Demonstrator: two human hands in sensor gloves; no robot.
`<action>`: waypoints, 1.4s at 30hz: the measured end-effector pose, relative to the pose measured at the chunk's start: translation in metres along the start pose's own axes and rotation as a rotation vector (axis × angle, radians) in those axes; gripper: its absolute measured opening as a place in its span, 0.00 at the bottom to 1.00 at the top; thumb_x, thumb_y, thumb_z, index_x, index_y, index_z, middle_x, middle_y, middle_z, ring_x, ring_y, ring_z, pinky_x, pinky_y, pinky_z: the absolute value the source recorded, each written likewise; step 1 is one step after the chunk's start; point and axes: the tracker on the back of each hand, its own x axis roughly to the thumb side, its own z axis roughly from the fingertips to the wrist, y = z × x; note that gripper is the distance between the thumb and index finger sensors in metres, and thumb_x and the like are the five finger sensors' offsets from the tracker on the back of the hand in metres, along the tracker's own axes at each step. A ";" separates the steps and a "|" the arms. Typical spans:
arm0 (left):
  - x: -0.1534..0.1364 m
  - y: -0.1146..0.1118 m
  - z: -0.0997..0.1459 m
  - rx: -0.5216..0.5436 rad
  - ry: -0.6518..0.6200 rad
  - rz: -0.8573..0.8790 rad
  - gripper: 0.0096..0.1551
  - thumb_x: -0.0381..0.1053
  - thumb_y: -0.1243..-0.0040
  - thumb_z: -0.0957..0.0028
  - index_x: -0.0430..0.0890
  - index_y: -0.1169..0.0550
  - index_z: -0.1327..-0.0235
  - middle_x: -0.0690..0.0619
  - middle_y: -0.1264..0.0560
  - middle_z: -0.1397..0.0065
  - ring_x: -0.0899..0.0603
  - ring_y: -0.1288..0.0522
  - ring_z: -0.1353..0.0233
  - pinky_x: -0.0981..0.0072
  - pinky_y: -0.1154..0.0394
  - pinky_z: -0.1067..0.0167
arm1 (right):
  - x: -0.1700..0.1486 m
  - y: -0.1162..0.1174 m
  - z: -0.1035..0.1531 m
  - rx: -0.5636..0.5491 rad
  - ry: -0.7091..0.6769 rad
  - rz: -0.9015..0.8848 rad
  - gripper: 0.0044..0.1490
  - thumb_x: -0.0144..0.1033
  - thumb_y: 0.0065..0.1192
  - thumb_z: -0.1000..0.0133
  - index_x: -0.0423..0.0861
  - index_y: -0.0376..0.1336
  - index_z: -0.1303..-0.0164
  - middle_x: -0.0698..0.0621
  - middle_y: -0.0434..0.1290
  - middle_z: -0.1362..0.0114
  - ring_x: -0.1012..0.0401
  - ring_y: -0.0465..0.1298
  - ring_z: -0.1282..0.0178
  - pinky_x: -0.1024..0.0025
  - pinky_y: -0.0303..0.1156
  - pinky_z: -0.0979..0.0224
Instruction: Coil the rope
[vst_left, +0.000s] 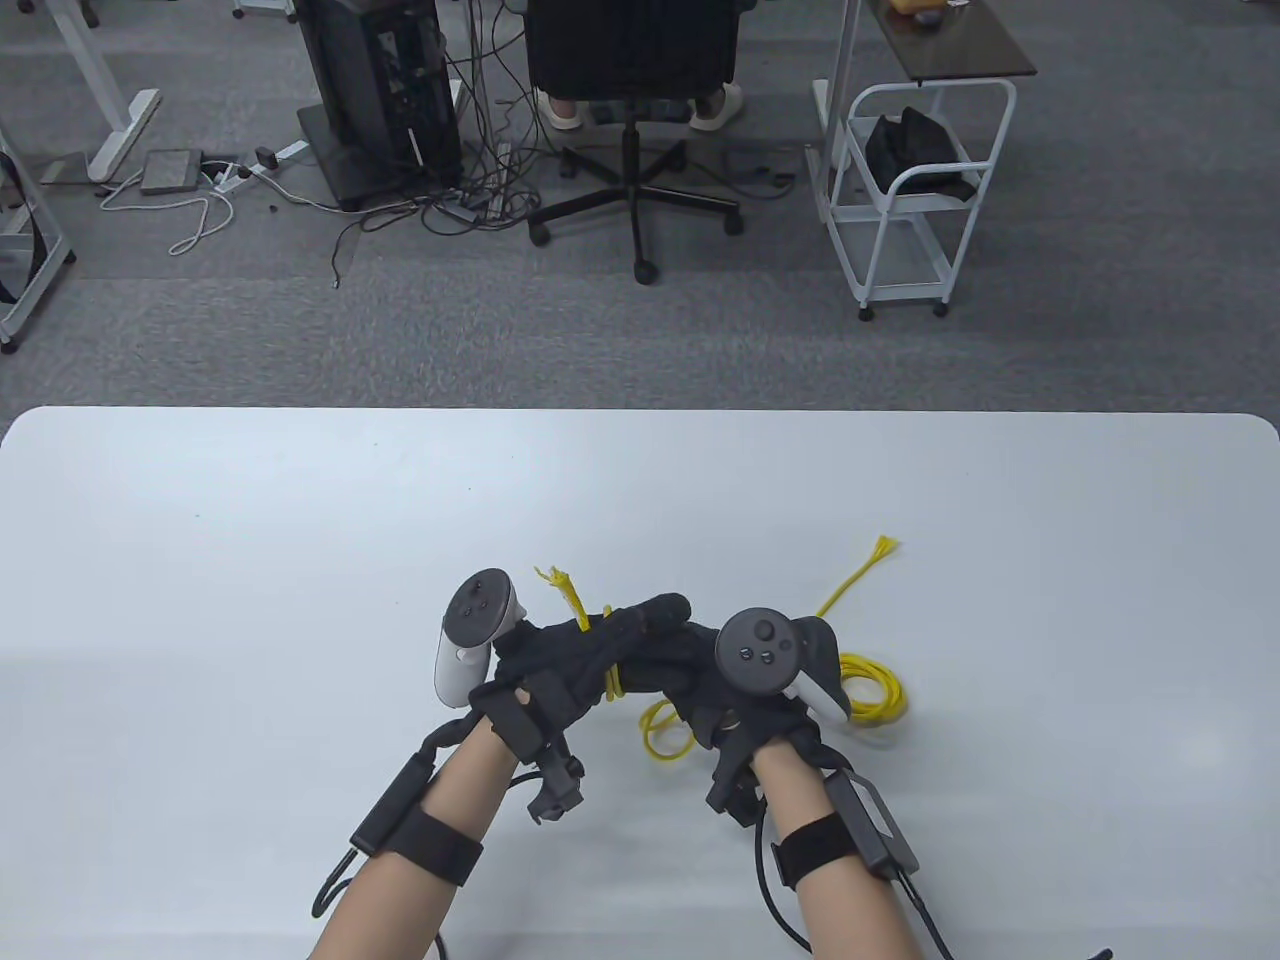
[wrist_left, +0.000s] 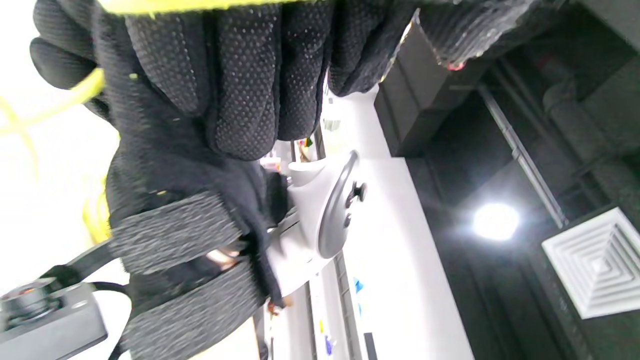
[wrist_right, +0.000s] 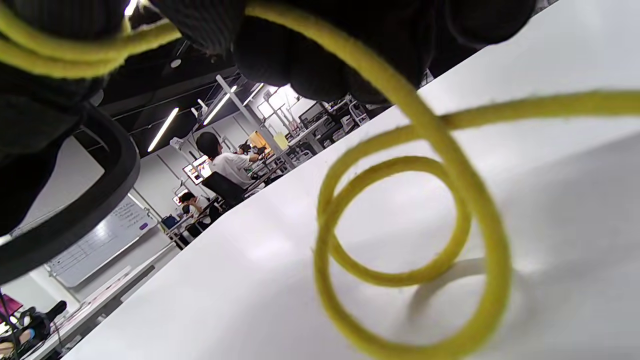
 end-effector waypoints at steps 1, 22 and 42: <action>-0.001 -0.001 -0.001 -0.019 0.007 -0.006 0.34 0.66 0.60 0.36 0.55 0.28 0.21 0.43 0.21 0.23 0.37 0.17 0.34 0.50 0.24 0.37 | -0.001 -0.002 0.001 -0.015 0.008 0.016 0.25 0.46 0.56 0.36 0.46 0.64 0.33 0.41 0.72 0.29 0.42 0.74 0.37 0.35 0.62 0.30; -0.014 0.002 0.000 -0.113 0.371 -0.251 0.37 0.65 0.62 0.34 0.45 0.19 0.30 0.37 0.20 0.26 0.33 0.18 0.35 0.49 0.25 0.37 | 0.002 -0.017 0.003 -0.087 -0.050 -0.163 0.25 0.45 0.57 0.36 0.46 0.63 0.32 0.40 0.67 0.24 0.41 0.71 0.32 0.33 0.60 0.28; -0.005 0.017 0.010 0.153 0.355 -0.399 0.45 0.68 0.69 0.36 0.41 0.33 0.17 0.32 0.34 0.16 0.29 0.27 0.26 0.44 0.33 0.30 | 0.029 -0.007 0.004 -0.166 -0.169 -0.094 0.28 0.45 0.54 0.35 0.44 0.60 0.29 0.39 0.58 0.18 0.37 0.64 0.24 0.30 0.57 0.27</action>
